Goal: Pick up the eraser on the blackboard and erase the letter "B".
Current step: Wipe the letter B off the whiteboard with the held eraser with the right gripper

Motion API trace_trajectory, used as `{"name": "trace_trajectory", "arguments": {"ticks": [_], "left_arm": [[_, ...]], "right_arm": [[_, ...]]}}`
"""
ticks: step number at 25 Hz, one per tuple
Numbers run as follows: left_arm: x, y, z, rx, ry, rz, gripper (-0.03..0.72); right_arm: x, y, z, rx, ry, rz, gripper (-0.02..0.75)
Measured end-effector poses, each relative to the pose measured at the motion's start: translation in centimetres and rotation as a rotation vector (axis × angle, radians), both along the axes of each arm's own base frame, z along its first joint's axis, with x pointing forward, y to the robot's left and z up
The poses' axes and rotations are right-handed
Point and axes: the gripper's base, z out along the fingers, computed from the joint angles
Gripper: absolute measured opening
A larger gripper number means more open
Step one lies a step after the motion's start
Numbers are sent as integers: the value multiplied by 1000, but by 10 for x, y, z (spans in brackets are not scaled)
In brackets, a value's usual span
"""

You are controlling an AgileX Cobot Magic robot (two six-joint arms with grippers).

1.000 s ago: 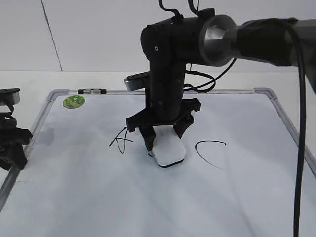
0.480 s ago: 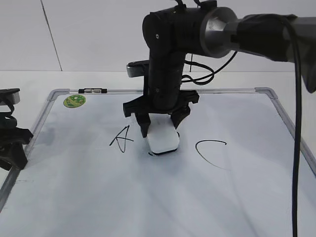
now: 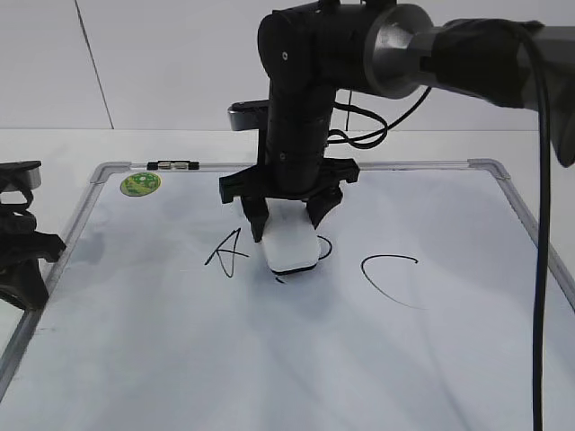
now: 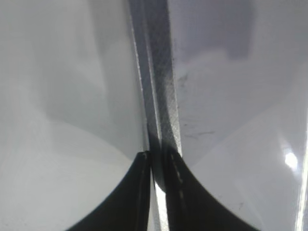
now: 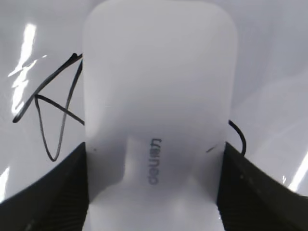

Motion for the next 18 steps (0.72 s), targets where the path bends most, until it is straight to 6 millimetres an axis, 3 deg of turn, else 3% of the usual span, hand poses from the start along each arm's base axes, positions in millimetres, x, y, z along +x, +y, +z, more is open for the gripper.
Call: {"name": "trace_trajectory", "arguments": {"ticks": [9,18], "left_arm": [[0,1,0,7,5,6,46],[0,1,0,11,9,4,46]], "right_arm": [[1,-3,-2,8,14,-114,543],[14,-25,-5,-6,16,-190,543]]}}
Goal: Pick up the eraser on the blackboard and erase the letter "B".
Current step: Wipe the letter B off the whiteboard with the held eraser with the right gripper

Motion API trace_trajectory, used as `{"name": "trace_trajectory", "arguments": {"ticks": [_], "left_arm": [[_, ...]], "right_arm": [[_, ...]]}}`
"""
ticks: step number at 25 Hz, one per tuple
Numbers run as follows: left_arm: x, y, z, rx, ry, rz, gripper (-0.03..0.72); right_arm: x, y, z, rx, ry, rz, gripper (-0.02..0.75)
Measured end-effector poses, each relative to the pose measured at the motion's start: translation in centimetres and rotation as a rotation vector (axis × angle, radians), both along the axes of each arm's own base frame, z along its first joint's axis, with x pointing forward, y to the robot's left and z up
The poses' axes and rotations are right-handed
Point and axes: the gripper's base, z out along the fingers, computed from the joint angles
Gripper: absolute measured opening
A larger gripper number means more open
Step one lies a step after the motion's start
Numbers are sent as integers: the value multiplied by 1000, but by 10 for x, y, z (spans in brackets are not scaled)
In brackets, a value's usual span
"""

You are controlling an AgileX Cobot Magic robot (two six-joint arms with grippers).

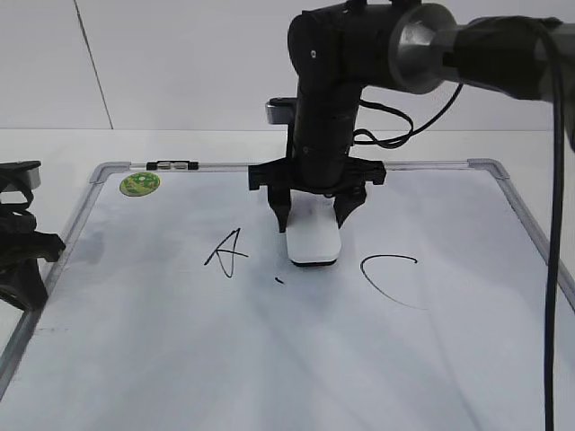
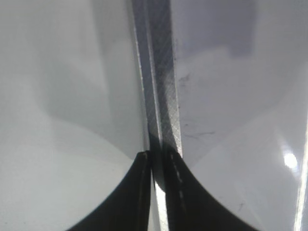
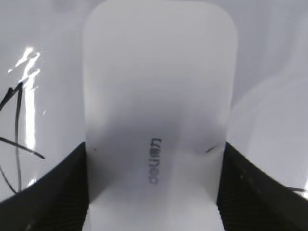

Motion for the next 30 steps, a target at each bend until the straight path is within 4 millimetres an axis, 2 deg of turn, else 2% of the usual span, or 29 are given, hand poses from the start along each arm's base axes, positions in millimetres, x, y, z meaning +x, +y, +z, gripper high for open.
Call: {"name": "trace_trajectory", "arguments": {"ticks": [11,13,17,27,30], "left_arm": [[0,0,0,1,3,0,43],[0,0,0,3,3,-1,43],[0,0,0,3,1,-1,43],[0,1,0,10,5,0,43],[0,1,0,12,8,-2,43]], "right_arm": [[9,-15,0,-34,-21,-16,543],[9,-15,-1,-37,-19,-6,543],[10,-12,-15,-34,20,30,543],[9,-11,-16,-12,34,73,543],[4,-3,-16,-19,31,105,543]]}}
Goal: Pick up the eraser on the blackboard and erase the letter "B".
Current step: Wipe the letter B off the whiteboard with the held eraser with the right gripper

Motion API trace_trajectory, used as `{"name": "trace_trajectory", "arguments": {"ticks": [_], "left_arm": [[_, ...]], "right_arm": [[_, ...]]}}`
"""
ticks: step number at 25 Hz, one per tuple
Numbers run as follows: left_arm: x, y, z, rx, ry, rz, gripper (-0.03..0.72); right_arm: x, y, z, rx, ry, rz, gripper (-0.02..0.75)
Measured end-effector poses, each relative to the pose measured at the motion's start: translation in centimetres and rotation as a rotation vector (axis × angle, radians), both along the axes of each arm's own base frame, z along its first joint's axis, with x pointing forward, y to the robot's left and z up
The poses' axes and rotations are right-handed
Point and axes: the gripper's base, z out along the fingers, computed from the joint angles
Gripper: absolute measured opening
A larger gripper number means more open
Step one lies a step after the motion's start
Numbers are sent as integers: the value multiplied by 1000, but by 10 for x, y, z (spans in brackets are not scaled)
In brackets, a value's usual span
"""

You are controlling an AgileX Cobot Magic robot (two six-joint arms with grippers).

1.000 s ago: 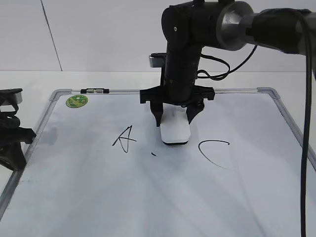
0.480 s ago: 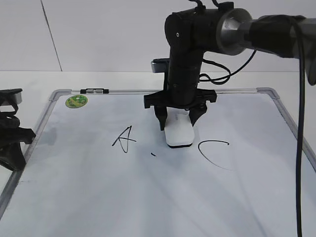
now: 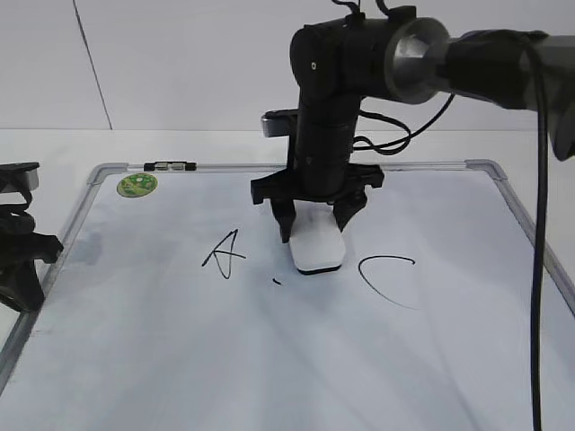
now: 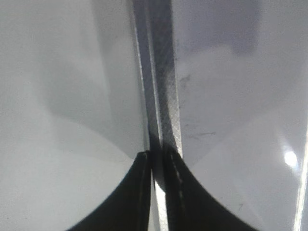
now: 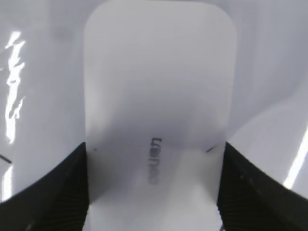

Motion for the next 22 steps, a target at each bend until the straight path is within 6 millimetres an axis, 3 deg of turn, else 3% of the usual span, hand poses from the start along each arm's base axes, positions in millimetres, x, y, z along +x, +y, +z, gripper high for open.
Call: {"name": "trace_trajectory", "arguments": {"ticks": [5,8,14,22], "left_arm": [[0,0,0,2,0,-1,43],[0,0,0,2,1,-1,43],[0,0,0,1,2,-1,43],[0,0,0,1,2,-1,43]], "right_arm": [[-23,34,0,4,3,88,543],[-31,45,0,10,7,112,543],[-27,39,0,12,6,90,543],[0,2,0,36,15,-23,543]]}}
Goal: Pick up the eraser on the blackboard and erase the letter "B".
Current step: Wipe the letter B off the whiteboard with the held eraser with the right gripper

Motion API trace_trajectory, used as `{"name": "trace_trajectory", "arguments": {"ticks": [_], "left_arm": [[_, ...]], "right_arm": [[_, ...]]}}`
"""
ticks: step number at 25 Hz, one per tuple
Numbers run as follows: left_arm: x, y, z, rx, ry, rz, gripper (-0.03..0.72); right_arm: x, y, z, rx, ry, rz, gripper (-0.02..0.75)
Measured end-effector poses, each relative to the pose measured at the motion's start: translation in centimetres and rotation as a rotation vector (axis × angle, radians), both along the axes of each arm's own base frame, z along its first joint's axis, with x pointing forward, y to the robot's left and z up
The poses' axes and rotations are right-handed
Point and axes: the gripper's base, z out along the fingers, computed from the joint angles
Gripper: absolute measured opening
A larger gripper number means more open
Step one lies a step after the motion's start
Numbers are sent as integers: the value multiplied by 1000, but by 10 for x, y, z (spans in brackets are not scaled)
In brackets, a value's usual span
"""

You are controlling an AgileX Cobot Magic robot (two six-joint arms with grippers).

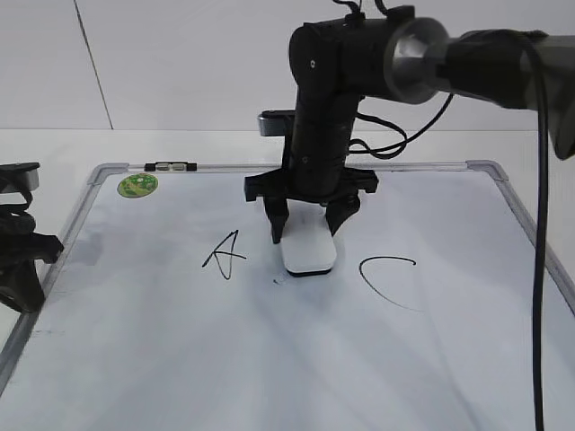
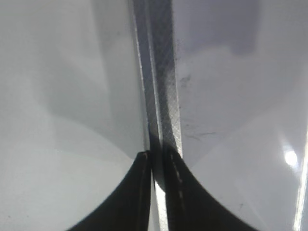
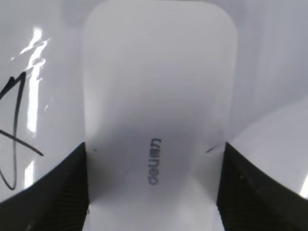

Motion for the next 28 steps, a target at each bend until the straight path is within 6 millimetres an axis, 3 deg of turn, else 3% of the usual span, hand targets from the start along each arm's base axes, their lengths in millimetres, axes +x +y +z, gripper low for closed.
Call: {"name": "trace_trajectory", "arguments": {"ticks": [9,15,21,28], "left_arm": [[0,0,0,0,0,1,43],[0,0,0,0,0,1,43],[0,0,0,3,0,-1,43],[0,0,0,3,0,-1,43]], "right_arm": [[10,-18,0,-18,-10,-34,543],[11,-19,0,1,-2,-35,543],[8,-14,0,16,6,-16,543],[-7,12,2,40,17,35,543]]}}
